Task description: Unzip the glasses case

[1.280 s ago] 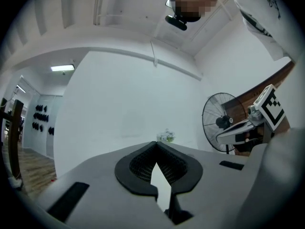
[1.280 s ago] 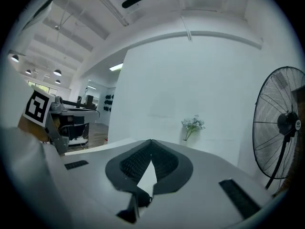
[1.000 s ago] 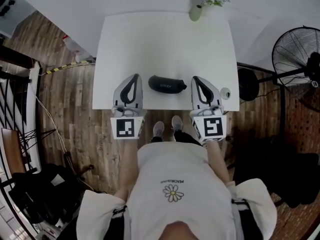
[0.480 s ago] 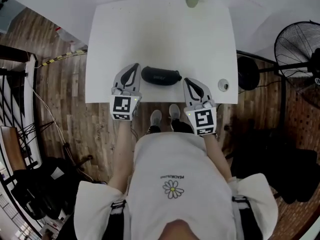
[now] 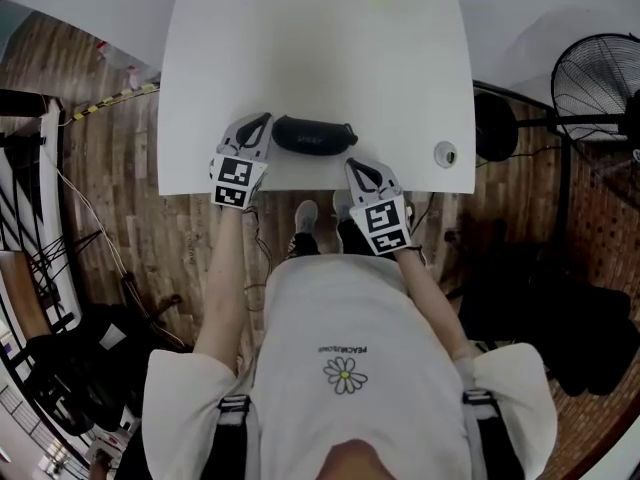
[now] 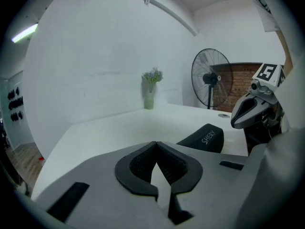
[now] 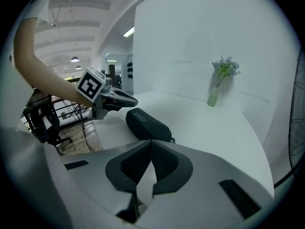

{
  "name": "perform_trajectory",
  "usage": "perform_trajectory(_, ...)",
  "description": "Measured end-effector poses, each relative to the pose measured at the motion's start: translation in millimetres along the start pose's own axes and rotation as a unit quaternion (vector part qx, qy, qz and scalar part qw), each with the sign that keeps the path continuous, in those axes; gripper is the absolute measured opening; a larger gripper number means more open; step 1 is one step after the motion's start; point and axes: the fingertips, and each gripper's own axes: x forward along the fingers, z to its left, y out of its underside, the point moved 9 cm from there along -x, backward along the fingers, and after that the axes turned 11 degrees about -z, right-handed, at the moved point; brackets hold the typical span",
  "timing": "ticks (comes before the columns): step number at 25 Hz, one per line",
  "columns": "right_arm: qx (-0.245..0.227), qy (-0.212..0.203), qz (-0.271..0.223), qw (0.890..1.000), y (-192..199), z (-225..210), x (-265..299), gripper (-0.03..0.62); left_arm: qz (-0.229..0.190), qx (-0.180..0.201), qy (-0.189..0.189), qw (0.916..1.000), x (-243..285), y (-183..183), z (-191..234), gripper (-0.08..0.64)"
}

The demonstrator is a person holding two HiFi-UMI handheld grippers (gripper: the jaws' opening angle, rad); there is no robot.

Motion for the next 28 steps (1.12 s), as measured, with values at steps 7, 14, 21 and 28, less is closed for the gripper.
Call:
perform_trajectory(7, -0.010, -0.049, 0.054, 0.997, 16, 5, 23, 0.007, 0.018, -0.003, 0.028, 0.9994, 4, 16, 1, 0.012)
perform_trajectory(14, -0.050, -0.029, 0.063, 0.996, 8, -22, 38, 0.008, 0.029, 0.016, 0.059, 0.9977, -2, 14, -9, 0.012)
perform_trajectory(21, -0.110, -0.052, 0.067, 0.990, 0, -57, 62, 0.007, 0.020, -0.007, 0.077, 0.9968, -18, 11, -34, 0.012)
perform_trajectory(28, -0.126, -0.050, 0.058, 0.989, -11, -82, 88, 0.006, 0.018, -0.035, 0.075, 0.9964, -18, 10, -56, 0.012)
